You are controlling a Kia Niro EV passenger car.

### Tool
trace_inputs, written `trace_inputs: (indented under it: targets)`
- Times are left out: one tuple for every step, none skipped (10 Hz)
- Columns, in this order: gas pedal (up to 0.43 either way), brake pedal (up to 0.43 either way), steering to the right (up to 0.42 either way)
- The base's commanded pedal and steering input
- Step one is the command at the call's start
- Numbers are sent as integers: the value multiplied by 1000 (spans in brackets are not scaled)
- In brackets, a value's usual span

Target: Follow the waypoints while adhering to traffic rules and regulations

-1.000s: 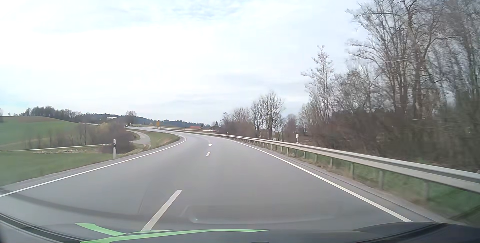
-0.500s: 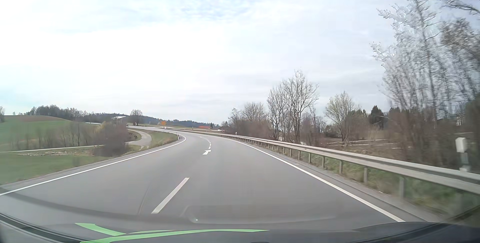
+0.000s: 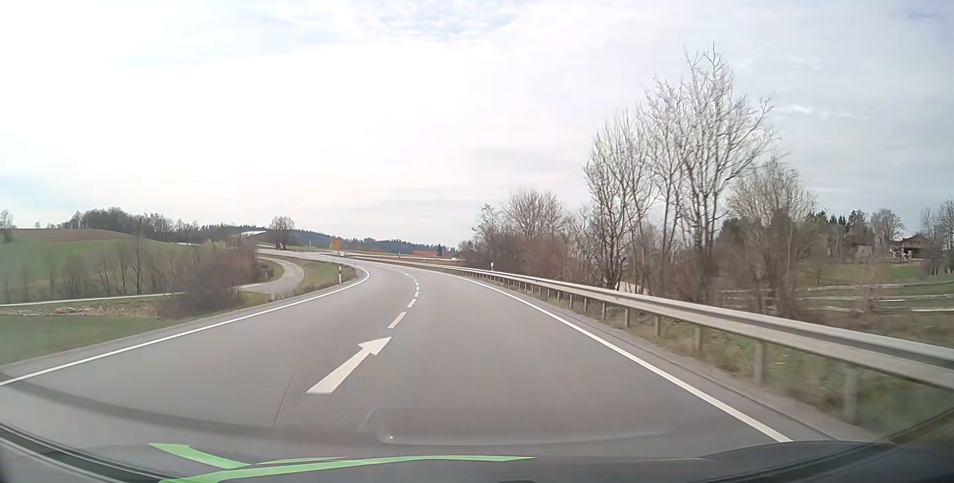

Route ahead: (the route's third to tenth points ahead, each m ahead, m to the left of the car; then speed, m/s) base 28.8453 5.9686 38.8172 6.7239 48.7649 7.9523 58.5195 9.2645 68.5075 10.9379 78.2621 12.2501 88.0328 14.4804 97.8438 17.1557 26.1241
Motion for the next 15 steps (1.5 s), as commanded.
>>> trace_inputs:
  targets:
    - [98,0,-16]
    - [98,0,-16]
    - [98,0,-16]
    - [98,0,-16]
    - [98,0,-16]
    - [98,0,-16]
    - [98,0,-16]
    - [110,0,-16]
    - [110,0,-16]
    - [110,0,-16]
    - [110,0,-16]
    - [110,0,-16]
    - [110,0,-17]
    - [118,0,-17]
    - [118,0,-17]
